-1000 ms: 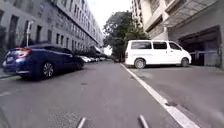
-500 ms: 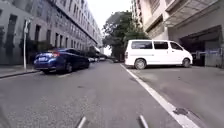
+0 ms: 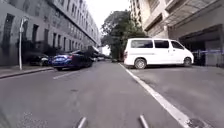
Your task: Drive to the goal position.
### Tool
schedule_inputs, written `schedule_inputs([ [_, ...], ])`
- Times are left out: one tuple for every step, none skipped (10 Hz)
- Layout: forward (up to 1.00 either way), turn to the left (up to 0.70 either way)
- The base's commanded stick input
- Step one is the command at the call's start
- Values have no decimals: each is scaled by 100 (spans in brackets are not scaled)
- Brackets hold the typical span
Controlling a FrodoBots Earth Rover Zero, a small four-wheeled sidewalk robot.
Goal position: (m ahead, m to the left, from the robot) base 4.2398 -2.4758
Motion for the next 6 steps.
schedule_inputs([
  [70,0],
  [70,0],
  [70,0],
  [70,0],
  [70,0],
  [70,0],
])
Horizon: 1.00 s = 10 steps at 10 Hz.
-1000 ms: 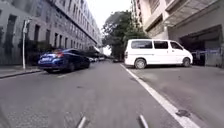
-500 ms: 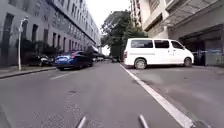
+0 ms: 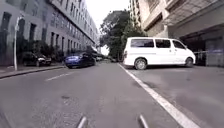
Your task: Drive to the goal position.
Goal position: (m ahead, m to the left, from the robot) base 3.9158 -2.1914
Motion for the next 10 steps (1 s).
schedule_inputs([
  [70,0],
  [70,0],
  [70,0],
  [70,0],
  [70,0],
  [70,0],
  [70,0],
  [70,0],
  [70,0],
  [70,0],
])
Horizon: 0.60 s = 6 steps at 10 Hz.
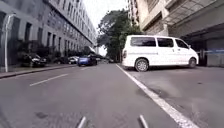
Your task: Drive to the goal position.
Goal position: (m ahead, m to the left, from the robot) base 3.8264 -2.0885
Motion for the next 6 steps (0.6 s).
schedule_inputs([
  [70,0],
  [70,0],
  [70,0],
  [70,0],
  [70,0],
  [70,0],
])
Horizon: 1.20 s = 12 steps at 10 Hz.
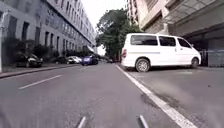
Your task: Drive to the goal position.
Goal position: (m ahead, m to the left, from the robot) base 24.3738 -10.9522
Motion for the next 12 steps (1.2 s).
schedule_inputs([
  [70,0],
  [70,7],
  [70,14],
  [70,14],
  [70,14],
  [70,14],
  [70,14],
  [70,14],
  [70,14],
  [70,14],
  [70,14],
  [70,14],
])
